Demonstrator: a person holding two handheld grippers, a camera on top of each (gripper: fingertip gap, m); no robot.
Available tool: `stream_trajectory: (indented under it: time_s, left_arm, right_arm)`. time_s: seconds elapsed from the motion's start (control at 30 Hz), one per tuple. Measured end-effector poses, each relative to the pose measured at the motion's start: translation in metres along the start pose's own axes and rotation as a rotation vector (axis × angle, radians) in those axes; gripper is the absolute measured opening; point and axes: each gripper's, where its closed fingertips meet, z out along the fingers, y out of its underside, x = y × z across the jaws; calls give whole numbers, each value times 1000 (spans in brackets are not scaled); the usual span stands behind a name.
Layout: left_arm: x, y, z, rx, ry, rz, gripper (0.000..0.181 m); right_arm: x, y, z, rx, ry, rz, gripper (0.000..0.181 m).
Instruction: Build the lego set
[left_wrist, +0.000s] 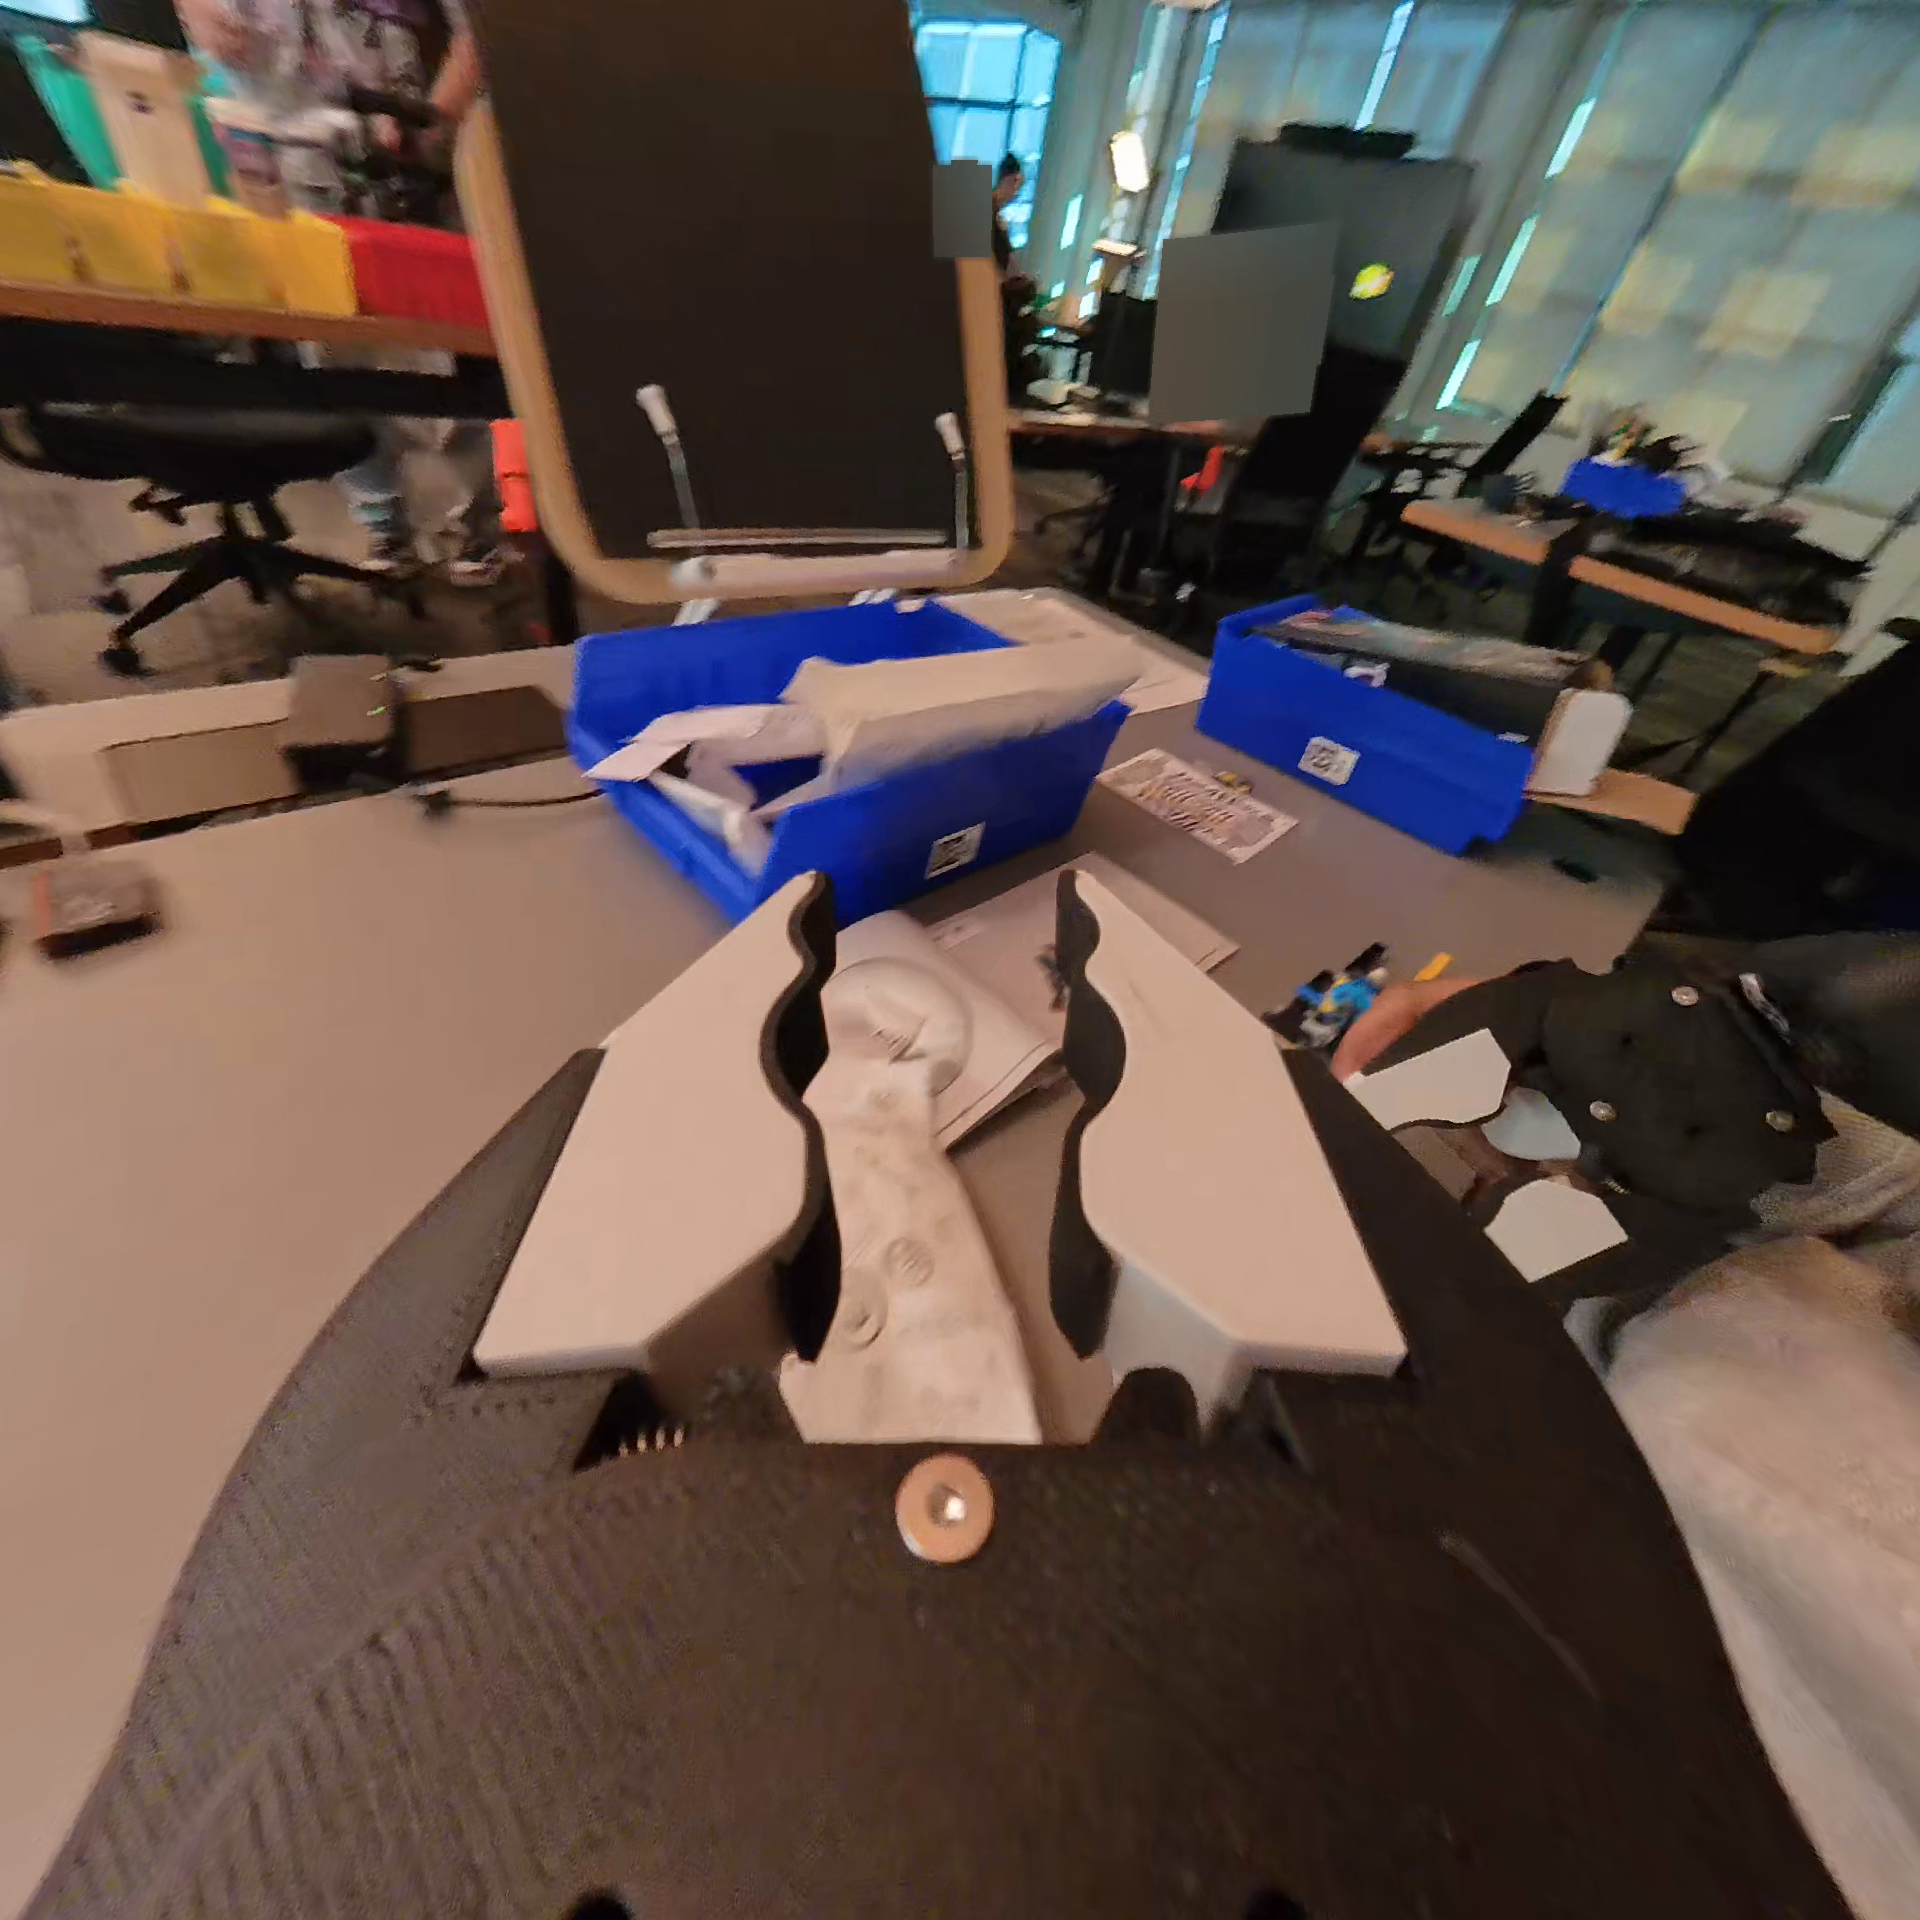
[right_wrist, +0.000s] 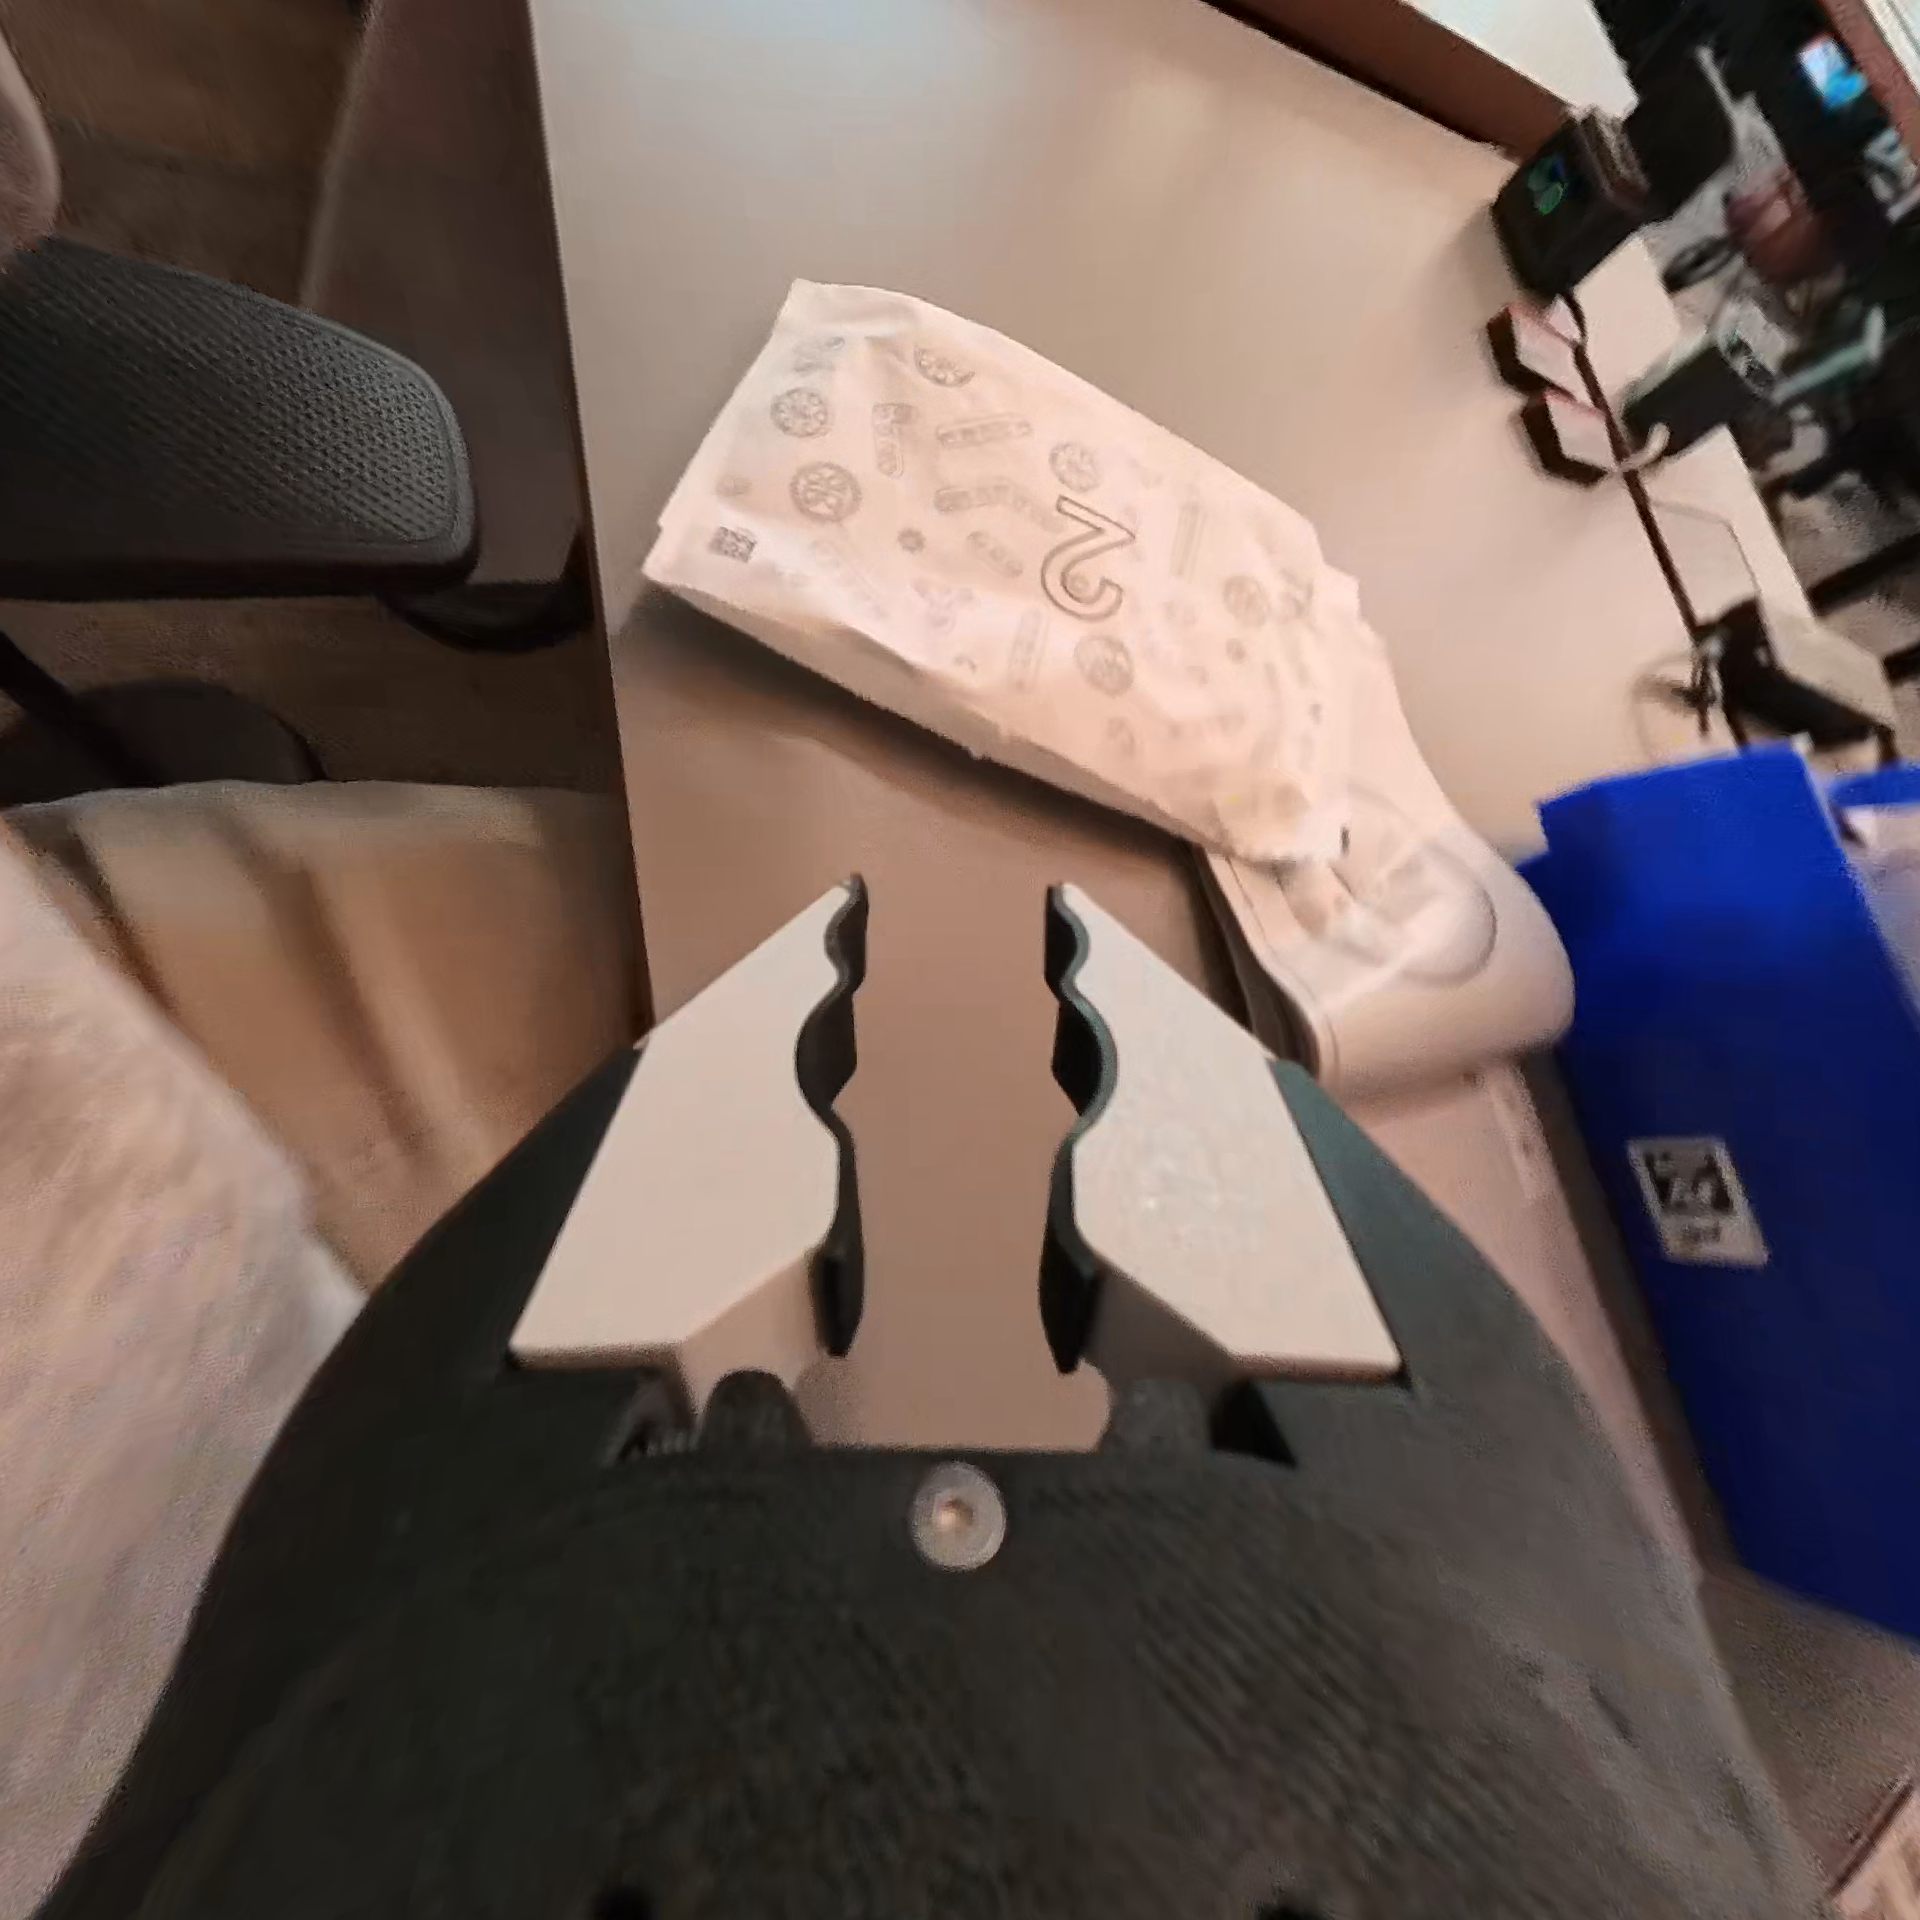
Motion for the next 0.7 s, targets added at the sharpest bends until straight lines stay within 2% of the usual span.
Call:
stream_trajectory:
  time_s: [0.03, 0.13, 0.2, 0.33, 0.43, 0.5, 0.53, 0.63, 0.7]
  left_arm:
    - [11, -1, 13, 9, 36, -6, 41]
    - [50, 7, 59, 22, 153, -33, 41]
    - [77, 22, 93, 25, 223, -60, 41]
    - [132, 77, 146, -42, 328, -93, 42]
    - [172, 121, 163, -99, 406, -118, 44]
    - [185, 144, 165, -112, 401, -143, 45]
    - [188, 146, 164, -93, 391, -201, 46]
    - [193, 124, 154, 54, 474, -318, 41]
    - [190, 117, 148, 64, 520, -373, 41]
  right_arm:
    - [4, 6, -14, 19, 11, 45, 33]
    - [28, 23, -64, 123, 73, 228, 32]
    - [51, 36, -103, 244, 134, 366, 33]
    - [117, 85, -183, 500, 368, 588, 28]
    - [154, 130, -220, 552, 476, 704, 32]
    - [169, 157, -236, 579, 578, 734, 29]
    - [174, 168, -240, 591, 614, 743, 28]
    - [174, 182, -230, 604, 615, 773, 26]
    - [167, 179, -212, 569, 550, 763, 28]
